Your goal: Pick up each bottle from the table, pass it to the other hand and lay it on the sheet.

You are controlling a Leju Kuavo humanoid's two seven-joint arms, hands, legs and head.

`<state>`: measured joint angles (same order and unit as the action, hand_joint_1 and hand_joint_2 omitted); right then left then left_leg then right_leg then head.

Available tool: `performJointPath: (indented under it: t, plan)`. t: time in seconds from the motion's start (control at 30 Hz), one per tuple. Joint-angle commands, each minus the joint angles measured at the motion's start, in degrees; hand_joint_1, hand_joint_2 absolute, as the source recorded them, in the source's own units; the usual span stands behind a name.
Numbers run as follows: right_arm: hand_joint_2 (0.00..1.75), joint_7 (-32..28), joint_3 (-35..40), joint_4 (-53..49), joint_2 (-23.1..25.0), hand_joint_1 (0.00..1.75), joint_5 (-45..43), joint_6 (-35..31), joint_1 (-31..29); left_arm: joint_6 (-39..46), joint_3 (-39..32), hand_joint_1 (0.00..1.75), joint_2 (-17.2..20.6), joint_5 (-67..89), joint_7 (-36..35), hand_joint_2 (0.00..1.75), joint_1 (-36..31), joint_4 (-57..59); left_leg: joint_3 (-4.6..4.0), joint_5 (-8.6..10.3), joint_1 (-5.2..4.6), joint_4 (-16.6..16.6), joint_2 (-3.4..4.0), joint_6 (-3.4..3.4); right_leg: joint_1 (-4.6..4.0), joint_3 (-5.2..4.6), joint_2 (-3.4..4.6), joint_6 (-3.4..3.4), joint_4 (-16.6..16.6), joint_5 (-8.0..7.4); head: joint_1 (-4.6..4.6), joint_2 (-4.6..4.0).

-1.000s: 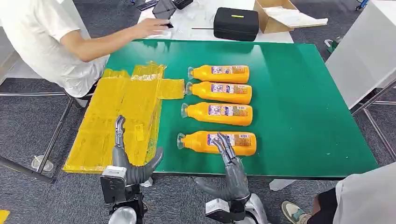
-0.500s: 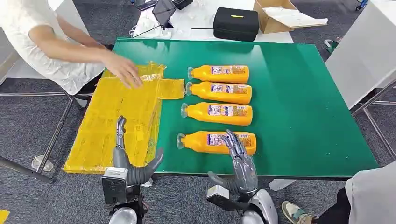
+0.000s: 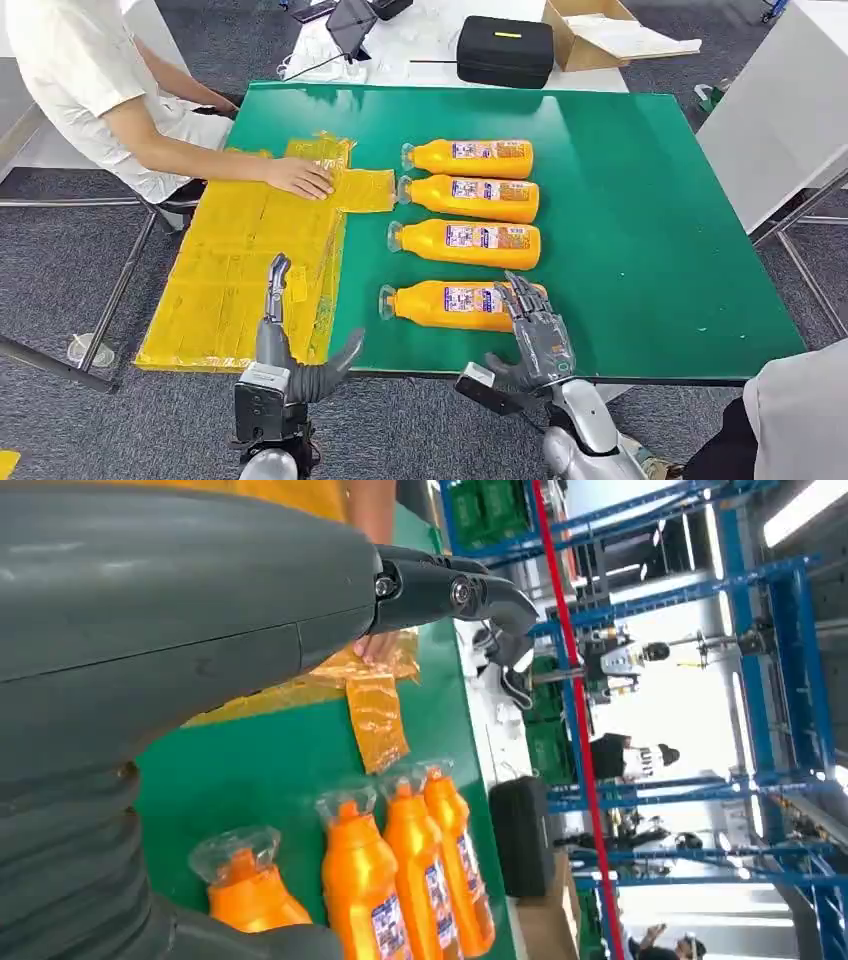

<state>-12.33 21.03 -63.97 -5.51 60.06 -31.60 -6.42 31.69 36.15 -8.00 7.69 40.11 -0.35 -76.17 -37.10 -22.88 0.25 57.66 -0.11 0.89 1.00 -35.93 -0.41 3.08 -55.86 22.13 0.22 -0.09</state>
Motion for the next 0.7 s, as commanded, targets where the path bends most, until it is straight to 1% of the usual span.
performJointPath:
  t: [0.03, 0.07, 0.13, 0.27, 0.33, 0.37, 0.4, 0.43, 0.47, 0.5, 0.53, 0.57, 0.63, 0.67, 0.7]
  plan:
    - [1.75, 0.85, -0.67, 10.77, -0.92, 0.0, 0.42, 2.2, -6.01, -0.65, 0.9, 0.0, 0.83, 0.31, -0.11, 1.75, -1.38, 3.26, 0.26, -0.07, 0.01, -0.06, 0.04, -0.01, -0.01, 0.25, 0.05, -0.08, 0.07, 0.05, 0.0, 0.0]
    - [1.75, 0.85, -0.67, 10.77, -0.92, 0.0, 0.42, 2.2, -6.01, -0.65, 0.9, 0.0, 0.83, 0.31, -0.11, 1.75, -1.38, 3.26, 0.43, -0.16, 0.04, -0.02, 0.05, -0.03, -0.05, 0.43, 0.06, -0.12, 0.06, 0.13, 0.0, 0.0]
    - [1.75, 0.85, -0.67, 10.77, -0.92, 0.0, 0.42, 2.2, -6.01, -0.65, 0.9, 0.0, 0.83, 0.31, -0.11, 1.75, -1.38, 3.26, 0.17, -0.04, 0.02, -0.05, 0.02, -0.01, -0.02, 0.17, 0.02, -0.06, 0.06, 0.03, 0.0, 0.0]
    - [1.75, 0.85, -0.67, 10.77, -0.92, 0.0, 0.42, 2.2, -6.01, -0.65, 0.9, 0.0, 0.83, 0.31, -0.11, 1.75, -1.38, 3.26, 0.17, -0.04, 0.02, -0.05, 0.02, -0.01, -0.02, 0.17, 0.02, -0.06, 0.06, 0.03, 0.0, 0.0]
    - [1.75, 0.85, -0.67, 10.77, -0.92, 0.0, 0.42, 2.2, -6.01, -0.65, 0.9, 0.0, 0.83, 0.31, -0.11, 1.75, -1.38, 3.26, 0.3, -0.1, 0.04, -0.04, 0.05, -0.02, -0.04, 0.3, 0.04, -0.09, 0.07, 0.08, 0.0, 0.0]
    - [1.75, 2.47, 0.53, 16.3, 0.8, 0.0, 4.91, -0.33, -10.64, -1.45, 1.0, 0.0, 0.79, 1.04, -0.11, 1.75, -2.02, 3.7, 0.45, -0.18, 0.05, -0.01, 0.07, -0.03, -0.06, 0.45, 0.09, -0.13, 0.05, 0.14, 0.0, 0.0]
    - [1.75, 2.47, 0.53, 16.3, 0.8, 0.0, 4.91, -0.33, -10.64, -1.45, 1.0, 0.0, 0.79, 1.04, -0.11, 1.75, -2.02, 3.7, 0.23, -0.07, 0.03, -0.04, 0.04, -0.02, -0.03, 0.23, 0.04, -0.09, 0.06, 0.05, 0.0, 0.0]
    - [1.75, 3.35, 0.89, 17.5, 1.5, 0.0, 5.35, 0.82, -12.57, -1.87, 0.9, 0.0, 0.65, 1.42, -0.11, 1.75, -2.29, 4.22, 0.39, -0.15, 0.04, -0.01, 0.08, -0.03, -0.05, 0.38, 0.09, -0.12, 0.04, 0.12, 0.0, 0.0]
    - [1.75, 3.77, 0.99, 18.89, 1.85, 0.0, 5.21, 2.24, -13.58, -2.14, 0.82, 0.0, 0.53, 1.38, -0.11, 1.75, -2.47, 4.53, 0.2, -0.06, 0.02, -0.03, 0.12, -0.02, -0.03, 0.17, 0.14, -0.08, 0.05, 0.01, 0.0, 0.0]
    - [1.75, 4.04, 1.19, 19.82, 1.93, 0.0, 5.23, 2.89, -14.46, -2.28, 0.74, 0.0, 0.47, 1.36, -0.11, 1.75, -2.6, 4.69, 0.37, -0.13, 0.04, 0.01, 0.2, -0.04, -0.05, 0.33, 0.21, -0.14, 0.03, 0.06, 0.0, 0.0]
    - [1.75, 3.92, 1.17, 21.46, 2.12, 0.0, 5.01, 2.42, -15.48, -2.85, 0.69, 0.0, 0.24, 0.97, -0.11, 1.75, -2.99, 5.21, 0.43, -0.17, 0.05, 0.03, 0.23, -0.04, -0.06, 0.39, 0.24, -0.15, 0.01, 0.09, 0.0, 0.0]
    - [1.75, 2.4, 0.35, 23.53, 2.49, 0.0, 3.1, 1.69, -16.43, -3.36, 1.0, 0.0, -0.01, 0.71, -0.11, 1.75, -3.6, 5.85, 0.31, -0.1, 0.05, 0.0, 0.2, -0.03, -0.06, 0.28, 0.21, -0.12, 0.04, 0.03, 0.0, 0.0]
    - [1.75, 2.17, 0.55, 27.22, 2.39, 0.0, 2.97, 1.52, -18.01, -3.22, 1.67, 0.0, -0.23, 0.6, -0.11, 1.75, -4.29, 6.4, 0.14, 0.02, 0.01, -0.04, 0.07, -0.02, -0.02, 0.14, 0.07, -0.06, 0.04, -0.01, 0.0, 0.0]
    - [1.75, 1.71, 0.52, 28.64, 2.53, 0.0, 2.84, 1.24, -18.54, -2.89, 1.85, 0.0, -0.33, 0.31, -0.11, 1.75, -4.27, 6.47, 0.33, -0.07, 0.05, -0.01, 0.12, -0.03, -0.06, 0.33, 0.12, -0.12, 0.05, 0.05, 0.0, 0.0]
    - [1.75, 1.71, 0.52, 28.64, 2.53, 0.0, 2.84, 1.24, -18.54, -2.89, 1.85, 0.0, -0.33, 0.31, -0.11, 1.75, -4.27, 6.47, 0.23, -0.01, 0.02, -0.03, 0.05, -0.02, -0.02, 0.23, 0.04, -0.08, 0.04, 0.03, 0.0, 0.0]
